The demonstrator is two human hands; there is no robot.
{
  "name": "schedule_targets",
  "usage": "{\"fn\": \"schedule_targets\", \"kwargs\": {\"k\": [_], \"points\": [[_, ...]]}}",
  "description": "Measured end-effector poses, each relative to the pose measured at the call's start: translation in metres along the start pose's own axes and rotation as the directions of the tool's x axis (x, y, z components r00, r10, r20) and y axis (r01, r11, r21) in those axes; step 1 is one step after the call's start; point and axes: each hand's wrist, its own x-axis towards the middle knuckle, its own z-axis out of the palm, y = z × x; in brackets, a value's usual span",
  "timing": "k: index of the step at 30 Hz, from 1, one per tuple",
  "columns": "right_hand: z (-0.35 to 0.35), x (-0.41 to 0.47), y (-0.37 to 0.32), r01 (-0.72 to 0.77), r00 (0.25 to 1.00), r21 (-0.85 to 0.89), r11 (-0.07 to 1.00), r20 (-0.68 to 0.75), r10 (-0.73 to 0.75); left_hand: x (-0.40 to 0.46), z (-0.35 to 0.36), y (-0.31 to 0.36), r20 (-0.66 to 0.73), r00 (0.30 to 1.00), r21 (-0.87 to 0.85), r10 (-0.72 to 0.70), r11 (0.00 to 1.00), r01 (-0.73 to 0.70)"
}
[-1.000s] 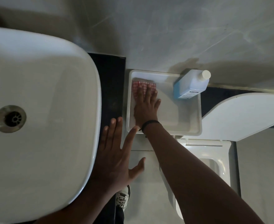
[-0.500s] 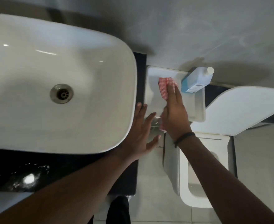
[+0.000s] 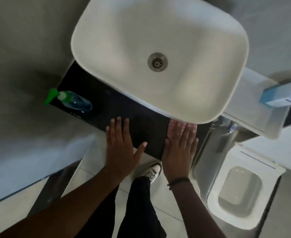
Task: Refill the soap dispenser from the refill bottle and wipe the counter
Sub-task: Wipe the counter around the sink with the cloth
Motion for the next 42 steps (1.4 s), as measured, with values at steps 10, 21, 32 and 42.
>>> {"fn": "schedule_targets", "kwargs": {"k": [10,21,32,42], "points": [[0.006,0.022,-0.008,0.555,0.830,-0.246,0.794,0.230,-0.509,-0.011,0.014,-0.034,-0.059,0.973,-0.075,-0.223,0.973,0.219],[0.024,0.059,-0.057,0.797,0.604,-0.184,0.575,0.256,-0.755,-0.004,0.018,-0.076,-0.129,0.970,-0.088,-0.205,0.977,0.194],[0.020,0.087,-0.066,0.868,0.496,-0.181,0.462,0.341,-0.799,0.010,0.029,-0.088,-0.202,0.979,-0.094,-0.042,0.995,0.023],[0.020,0.097,-0.093,0.881,0.471,-0.128,0.456,0.330,-0.818,0.012,0.026,-0.074,-0.162,0.983,-0.062,-0.092,0.995,0.083]]}}
